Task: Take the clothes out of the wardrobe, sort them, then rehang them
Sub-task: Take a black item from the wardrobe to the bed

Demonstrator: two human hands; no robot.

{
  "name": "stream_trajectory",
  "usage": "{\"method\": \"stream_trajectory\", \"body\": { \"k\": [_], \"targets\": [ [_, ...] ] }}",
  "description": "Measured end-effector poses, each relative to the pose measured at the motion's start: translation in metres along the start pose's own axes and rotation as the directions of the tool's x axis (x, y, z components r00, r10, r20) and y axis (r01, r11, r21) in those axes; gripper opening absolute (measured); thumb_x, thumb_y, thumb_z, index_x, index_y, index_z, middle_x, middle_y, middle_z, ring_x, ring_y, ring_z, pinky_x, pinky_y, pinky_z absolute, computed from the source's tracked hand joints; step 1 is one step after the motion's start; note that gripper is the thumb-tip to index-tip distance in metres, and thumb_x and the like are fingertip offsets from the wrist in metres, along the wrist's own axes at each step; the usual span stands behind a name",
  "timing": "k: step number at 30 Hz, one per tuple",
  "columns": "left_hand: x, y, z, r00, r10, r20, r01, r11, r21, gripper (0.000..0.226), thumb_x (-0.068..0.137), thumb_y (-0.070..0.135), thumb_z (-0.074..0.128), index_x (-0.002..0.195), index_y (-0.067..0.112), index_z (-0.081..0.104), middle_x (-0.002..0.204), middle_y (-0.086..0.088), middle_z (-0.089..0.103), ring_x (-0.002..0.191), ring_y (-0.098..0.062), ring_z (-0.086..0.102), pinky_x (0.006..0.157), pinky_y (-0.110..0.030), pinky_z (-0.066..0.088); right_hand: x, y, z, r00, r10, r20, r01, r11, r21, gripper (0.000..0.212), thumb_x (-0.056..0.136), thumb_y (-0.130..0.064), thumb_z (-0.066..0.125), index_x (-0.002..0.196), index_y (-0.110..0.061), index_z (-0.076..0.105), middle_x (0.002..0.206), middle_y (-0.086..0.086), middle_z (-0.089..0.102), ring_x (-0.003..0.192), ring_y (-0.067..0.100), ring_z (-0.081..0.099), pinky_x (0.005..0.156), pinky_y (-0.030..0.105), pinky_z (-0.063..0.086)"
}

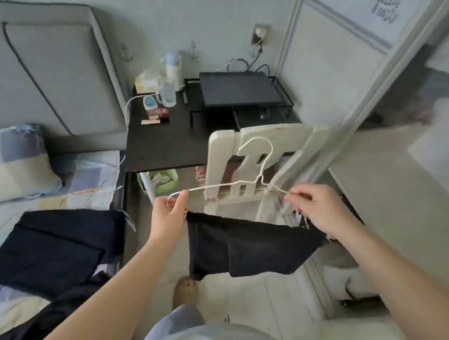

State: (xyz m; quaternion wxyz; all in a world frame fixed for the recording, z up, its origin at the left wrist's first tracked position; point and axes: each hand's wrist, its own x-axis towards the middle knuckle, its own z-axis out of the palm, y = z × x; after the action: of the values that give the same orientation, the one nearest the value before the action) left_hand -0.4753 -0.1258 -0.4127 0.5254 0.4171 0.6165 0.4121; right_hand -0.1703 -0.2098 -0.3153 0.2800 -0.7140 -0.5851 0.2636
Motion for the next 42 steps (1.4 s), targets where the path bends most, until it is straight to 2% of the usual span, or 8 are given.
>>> {"method": "stream_trajectory", "body": {
  "k": [4,11,16,20,24,32,38,42],
  "targets": [
    [-0.008,0.017,0.074,0.989,0.007,0.149,-0.018,0.997,0.076,0.046,0.085,0.062,0.065,0.098,0.019,0.054,0.088,0.0,0.068,0.078,-0.014,0.062,0.068,-0.029,0.045,-0.01,0.011,-0.041,0.999,0.044,0.007,-0.044,0.998,-0.046,0.021,0.092,-0.039,0.064,0.073,-0.031,0.067,0.065,-0.008,0.065,0.049,0.012,0.053,0.052,0.027,0.043],
    [-0.001,0.056,0.189,0.884,-0.014,0.467,-0.077,0.981,0.176,0.041,0.089,0.062,0.059,0.103,0.024,0.053,0.105,-0.005,0.066,0.097,-0.022,0.063,0.097,-0.046,0.051,-0.015,0.021,-0.111,0.972,0.187,-0.143,-0.188,0.982,0.01,0.01,0.089,-0.033,0.066,0.084,-0.04,0.07,0.066,-0.009,0.069,0.055,0.004,0.059,0.055,0.017,0.046],
    [0.007,0.099,0.272,0.702,-0.01,0.712,-0.196,0.958,0.207,0.027,0.095,0.054,0.056,0.107,0.029,0.055,0.097,0.003,0.061,0.083,-0.013,0.059,0.081,-0.034,0.053,-0.031,0.03,-0.156,0.878,0.39,-0.279,-0.34,0.917,0.21,0.006,0.087,-0.024,0.07,0.092,-0.021,0.071,0.065,-0.004,0.069,0.058,0.006,0.058,0.057,0.023,0.045],
    [0.008,0.125,0.325,0.522,-0.077,0.849,-0.283,0.924,0.258,0.074,0.093,0.059,0.057,0.154,0.026,0.03,0.144,0.002,0.048,0.132,-0.019,0.048,0.113,-0.045,0.038,-0.044,0.02,-0.194,0.818,0.479,-0.32,-0.366,0.861,0.354,0.008,0.089,-0.011,0.068,0.097,-0.009,0.067,0.07,0.005,0.069,0.048,0.012,0.047,0.046,0.022,0.037],
    [0.003,0.156,0.368,0.362,-0.121,0.924,-0.387,0.882,0.267,0.069,0.092,0.062,0.056,0.15,0.031,0.036,0.145,0.004,0.051,0.128,-0.02,0.053,0.108,-0.046,0.045,-0.043,0.008,-0.233,0.715,0.538,-0.447,-0.325,0.821,0.47,0.009,0.091,-0.004,0.063,0.099,-0.004,0.066,0.08,0.015,0.071,0.051,0.016,0.05,0.045,0.023,0.039],
    [-0.029,0.252,0.428,-0.093,-0.121,0.988,-0.522,0.851,0.056,0.049,0.098,0.061,0.045,0.134,0.03,0.055,0.12,0.014,0.067,0.106,-0.008,0.066,0.086,-0.027,0.052,0.001,0.005,-0.312,0.456,0.689,-0.564,-0.051,0.653,0.756,0.028,0.09,0.002,0.05,0.116,-0.008,0.055,0.097,0.022,0.072,0.079,0.032,0.073,0.064,0.034,0.058],
    [-0.04,0.317,0.455,-0.218,-0.054,0.975,-0.558,0.826,-0.079,0.041,0.096,0.062,0.045,0.119,0.035,0.064,0.109,0.015,0.073,0.097,-0.01,0.071,0.093,-0.034,0.053,0.037,0.007,-0.36,0.437,0.678,-0.591,0.157,0.59,0.792,0.021,0.095,-0.007,0.039,0.114,-0.01,0.05,0.115,0.028,0.064,0.098,0.039,0.069,0.091,0.052,0.053],
    [-0.036,0.359,0.469,-0.25,0.022,0.968,-0.597,0.784,-0.172,0.037,0.098,0.054,0.049,0.118,0.029,0.066,0.108,0.011,0.074,0.099,-0.011,0.07,0.093,-0.031,0.052,0.065,0.01,-0.398,0.49,0.627,-0.605,0.232,0.576,0.784,0.019,0.095,-0.008,0.043,0.112,-0.012,0.051,0.122,0.027,0.062,0.105,0.036,0.068,0.096,0.05,0.05]
  ]
}}
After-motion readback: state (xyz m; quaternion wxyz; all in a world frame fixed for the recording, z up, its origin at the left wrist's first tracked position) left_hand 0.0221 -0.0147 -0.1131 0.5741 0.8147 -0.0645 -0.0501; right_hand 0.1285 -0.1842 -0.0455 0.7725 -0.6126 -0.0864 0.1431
